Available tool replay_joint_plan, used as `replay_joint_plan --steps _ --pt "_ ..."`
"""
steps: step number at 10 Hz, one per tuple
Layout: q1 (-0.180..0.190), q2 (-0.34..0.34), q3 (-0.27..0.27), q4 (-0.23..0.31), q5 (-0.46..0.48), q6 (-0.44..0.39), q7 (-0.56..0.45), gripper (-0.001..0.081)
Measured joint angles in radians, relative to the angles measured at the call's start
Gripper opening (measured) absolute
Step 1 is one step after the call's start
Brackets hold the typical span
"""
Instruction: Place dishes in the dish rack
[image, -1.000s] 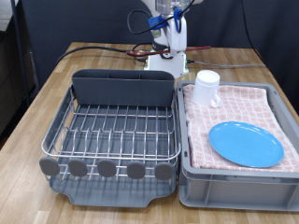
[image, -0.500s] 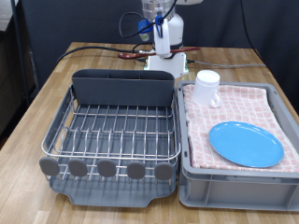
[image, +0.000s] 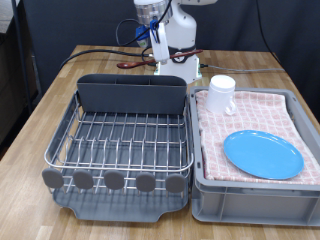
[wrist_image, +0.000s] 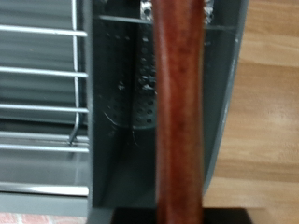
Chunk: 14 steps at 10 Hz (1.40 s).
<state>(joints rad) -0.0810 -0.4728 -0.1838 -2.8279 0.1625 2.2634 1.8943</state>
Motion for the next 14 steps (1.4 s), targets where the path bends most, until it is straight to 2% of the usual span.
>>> replay_joint_plan --steps 2,5,9,14 --pt "0.009 0.014 -0.034 0.005 0.055 -0.032 -0.049 0.0081" --pt "0.043 0.034 -0.099 0.028 0.173 -0.097 -0.173 0.0081" --pt "0.046 0.062 -0.134 0.060 0.222 -0.169 -0.228 0.0081" --pt "0.048 0.143 -0.185 0.067 0.327 -0.179 -0.380 0.0081"
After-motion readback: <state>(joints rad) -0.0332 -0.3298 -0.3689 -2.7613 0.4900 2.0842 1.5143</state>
